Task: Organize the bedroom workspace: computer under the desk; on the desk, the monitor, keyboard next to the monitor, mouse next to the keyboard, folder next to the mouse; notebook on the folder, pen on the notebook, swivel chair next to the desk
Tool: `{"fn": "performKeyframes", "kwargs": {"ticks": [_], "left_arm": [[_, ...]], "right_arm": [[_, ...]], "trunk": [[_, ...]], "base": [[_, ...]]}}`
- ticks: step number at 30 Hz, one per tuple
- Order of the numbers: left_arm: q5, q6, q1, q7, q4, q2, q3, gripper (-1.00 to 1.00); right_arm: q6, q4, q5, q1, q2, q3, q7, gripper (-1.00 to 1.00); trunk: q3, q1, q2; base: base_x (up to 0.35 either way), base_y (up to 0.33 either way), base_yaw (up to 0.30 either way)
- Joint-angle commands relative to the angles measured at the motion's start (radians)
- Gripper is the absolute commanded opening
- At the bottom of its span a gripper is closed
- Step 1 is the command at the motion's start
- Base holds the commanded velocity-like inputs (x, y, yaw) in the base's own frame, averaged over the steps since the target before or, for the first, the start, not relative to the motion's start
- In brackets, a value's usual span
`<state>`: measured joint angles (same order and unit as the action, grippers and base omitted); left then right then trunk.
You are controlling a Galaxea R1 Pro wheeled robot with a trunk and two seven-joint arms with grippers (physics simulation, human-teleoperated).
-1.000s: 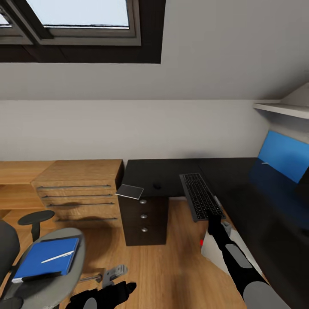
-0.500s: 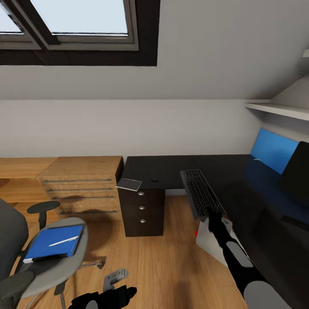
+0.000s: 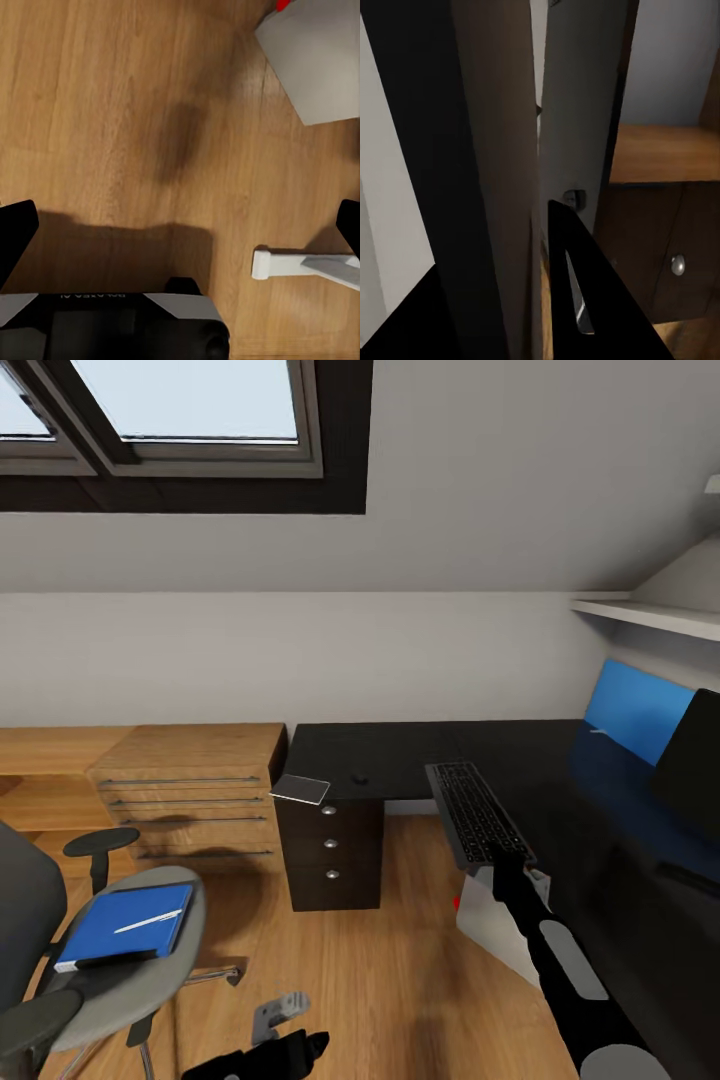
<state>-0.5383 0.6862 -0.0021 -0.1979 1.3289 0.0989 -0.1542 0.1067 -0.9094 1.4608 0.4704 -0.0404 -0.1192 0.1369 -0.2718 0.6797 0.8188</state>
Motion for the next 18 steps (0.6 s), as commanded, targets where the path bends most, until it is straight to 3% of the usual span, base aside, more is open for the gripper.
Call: {"fn": "performKeyframes", "kwargs": {"ticks": [1,6,18], "left_arm": [[-0.010,0.002,0.000,-0.009,0.000,0.000,-0.002,1.00],[-0.011,0.001,0.000,-0.009,-0.002,-0.001,-0.005,1.00],[-0.011,0.001,0.000,-0.009,-0.002,-0.001,-0.004,1.00]], "right_arm": [[0.008,-0.005,0.024,-0.003,0.000,-0.002,0.003,-1.00],[0.083,-0.028,0.058,-0.022,0.001,-0.002,0.003,-1.00],[0.088,-0.029,0.057,-0.023,0.000,-0.004,0.004,-1.00]], "trunk": [[-0.001,0.000,0.001],[-0.001,0.000,0.001],[-0.001,0.000,0.001]], "base": [[0.000,0.000,0.000],[-0.069,0.000,0.000],[-0.315,-0.022,0.000]]}}
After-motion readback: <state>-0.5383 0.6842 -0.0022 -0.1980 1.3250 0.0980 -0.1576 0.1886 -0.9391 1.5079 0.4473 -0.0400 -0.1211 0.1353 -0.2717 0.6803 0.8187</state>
